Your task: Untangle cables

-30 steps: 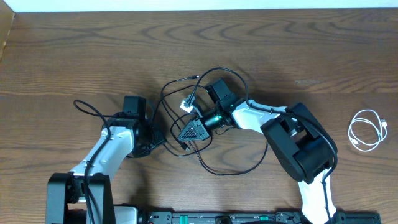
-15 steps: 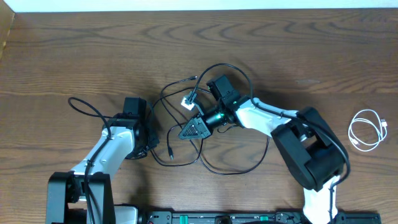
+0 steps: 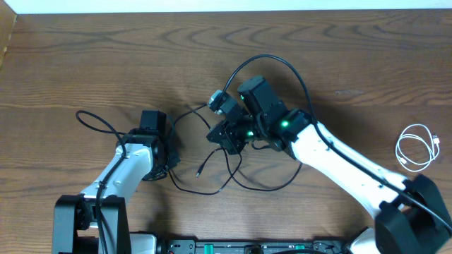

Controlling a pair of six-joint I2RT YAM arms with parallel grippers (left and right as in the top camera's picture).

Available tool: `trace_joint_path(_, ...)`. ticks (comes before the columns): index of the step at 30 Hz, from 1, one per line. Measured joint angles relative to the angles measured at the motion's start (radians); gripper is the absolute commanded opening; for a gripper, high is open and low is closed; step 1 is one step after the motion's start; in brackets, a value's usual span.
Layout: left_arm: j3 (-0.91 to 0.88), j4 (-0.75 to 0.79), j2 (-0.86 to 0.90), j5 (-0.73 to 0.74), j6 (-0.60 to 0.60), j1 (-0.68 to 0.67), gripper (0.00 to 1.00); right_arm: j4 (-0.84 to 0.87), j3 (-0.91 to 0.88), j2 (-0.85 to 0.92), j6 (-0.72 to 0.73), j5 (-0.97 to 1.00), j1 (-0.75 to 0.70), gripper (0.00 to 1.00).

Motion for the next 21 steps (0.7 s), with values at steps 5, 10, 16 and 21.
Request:
trace_joint_path(5, 0.0, 0.0, 0.0, 0.0, 0.0, 0.0, 0.29, 0.002, 0.0, -0.057, -0.008, 0.079, 0.017, 0.01)
trace_joint_path(10, 0.0, 0.001, 0.0, 0.0, 0.0, 0.0, 0.29, 0.035, -0.002, -0.127, -0.011, 0.143, 0.017, 0.01)
trace_joint_path(16, 0.0, 0.002, 0.0, 0.0, 0.0, 0.0, 0.29, 0.111, -0.002, -0.259, -0.043, 0.187, 0.017, 0.01)
trace_joint_path(21, 0.0, 0.003, 0.0, 0.0, 0.0, 0.0, 0.28, 0.148, -0.002, -0.377, -0.105, 0.267, 0.017, 0.01)
